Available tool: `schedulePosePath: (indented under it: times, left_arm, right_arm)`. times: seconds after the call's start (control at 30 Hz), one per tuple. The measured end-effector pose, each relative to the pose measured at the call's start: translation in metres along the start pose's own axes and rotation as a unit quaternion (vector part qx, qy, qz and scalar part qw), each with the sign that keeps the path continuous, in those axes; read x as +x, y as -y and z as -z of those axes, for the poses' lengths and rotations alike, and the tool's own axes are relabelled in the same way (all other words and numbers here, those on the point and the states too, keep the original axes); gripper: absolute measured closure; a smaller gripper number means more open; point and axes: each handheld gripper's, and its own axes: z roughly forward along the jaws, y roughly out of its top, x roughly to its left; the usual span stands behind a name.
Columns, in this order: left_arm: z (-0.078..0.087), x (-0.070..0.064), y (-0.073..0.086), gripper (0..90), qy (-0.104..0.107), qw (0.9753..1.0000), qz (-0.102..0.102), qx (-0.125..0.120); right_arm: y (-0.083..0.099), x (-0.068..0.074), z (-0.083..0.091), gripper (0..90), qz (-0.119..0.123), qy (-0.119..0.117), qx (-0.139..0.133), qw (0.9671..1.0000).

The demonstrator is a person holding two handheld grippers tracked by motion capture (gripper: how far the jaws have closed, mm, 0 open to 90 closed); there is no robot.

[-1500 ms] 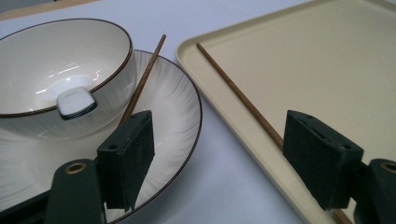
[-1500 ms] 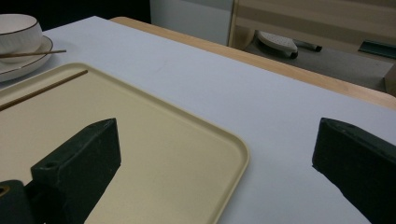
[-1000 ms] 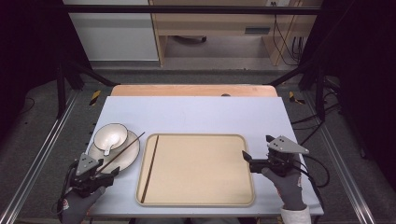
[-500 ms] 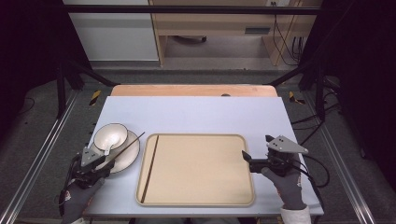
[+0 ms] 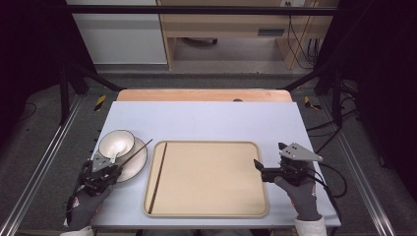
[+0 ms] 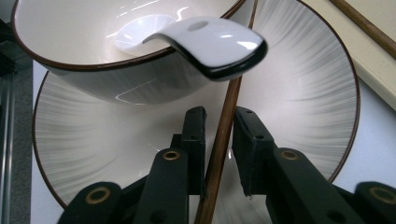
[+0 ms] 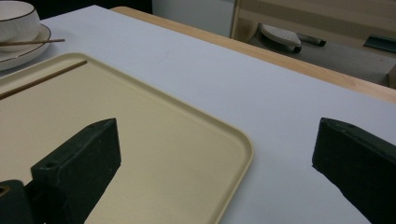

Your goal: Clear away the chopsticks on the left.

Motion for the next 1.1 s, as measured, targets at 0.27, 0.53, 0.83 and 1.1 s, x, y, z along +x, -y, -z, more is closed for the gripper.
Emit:
schedulePosePath:
  times: [0.27,0.53,0.83,1.1]
  left_arm:
    - [0.000,-0.003,-0.001,79.9,0.011,0.9999,-0.004,0.004]
    - [0.001,-0.008,-0.003,83.7,0.021,0.9997,-0.007,0.006]
    - [0.007,-0.011,-0.005,83.8,0.029,0.9996,-0.005,-0.005]
    - [0.014,-0.020,-0.010,83.9,0.034,0.9993,-0.005,-0.015]
  right_arm:
    - [0.000,0.000,-0.001,1.3,-0.001,-0.001,0.001,1.0000]
    - [0.000,0.000,0.000,1.3,0.000,-0.001,-0.001,1.0000]
    - [-0.001,0.000,0.002,1.3,0.000,0.000,0.000,1.0000]
    - [-0.001,-0.001,0.004,1.3,0.000,0.001,-0.003,1.0000]
